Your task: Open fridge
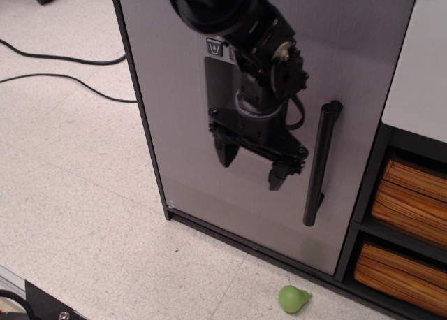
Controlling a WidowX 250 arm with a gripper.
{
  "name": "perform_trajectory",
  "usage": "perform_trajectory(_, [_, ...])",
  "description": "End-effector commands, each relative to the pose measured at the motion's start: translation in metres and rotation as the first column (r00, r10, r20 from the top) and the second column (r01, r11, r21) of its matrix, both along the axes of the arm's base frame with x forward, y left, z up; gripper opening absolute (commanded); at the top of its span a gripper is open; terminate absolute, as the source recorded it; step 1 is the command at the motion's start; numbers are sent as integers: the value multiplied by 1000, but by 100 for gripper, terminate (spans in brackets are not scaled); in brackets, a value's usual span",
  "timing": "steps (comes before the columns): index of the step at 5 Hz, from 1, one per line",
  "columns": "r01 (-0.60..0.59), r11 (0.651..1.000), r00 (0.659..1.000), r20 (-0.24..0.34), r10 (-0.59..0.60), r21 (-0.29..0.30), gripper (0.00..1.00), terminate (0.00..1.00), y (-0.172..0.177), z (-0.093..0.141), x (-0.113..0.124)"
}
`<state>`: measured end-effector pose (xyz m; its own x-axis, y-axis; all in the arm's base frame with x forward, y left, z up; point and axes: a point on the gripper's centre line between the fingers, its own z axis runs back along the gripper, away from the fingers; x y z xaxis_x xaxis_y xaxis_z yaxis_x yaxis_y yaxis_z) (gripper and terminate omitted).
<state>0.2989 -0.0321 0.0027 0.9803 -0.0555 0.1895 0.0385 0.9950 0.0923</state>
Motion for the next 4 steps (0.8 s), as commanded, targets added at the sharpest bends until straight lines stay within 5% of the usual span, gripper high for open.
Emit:
perform_trajectory(1, [29,997,983,183,-15,-74,100,0,-27,43,31])
perform_trajectory(4, [-62,992,936,338,97,-113,100,0,-41,53,43])
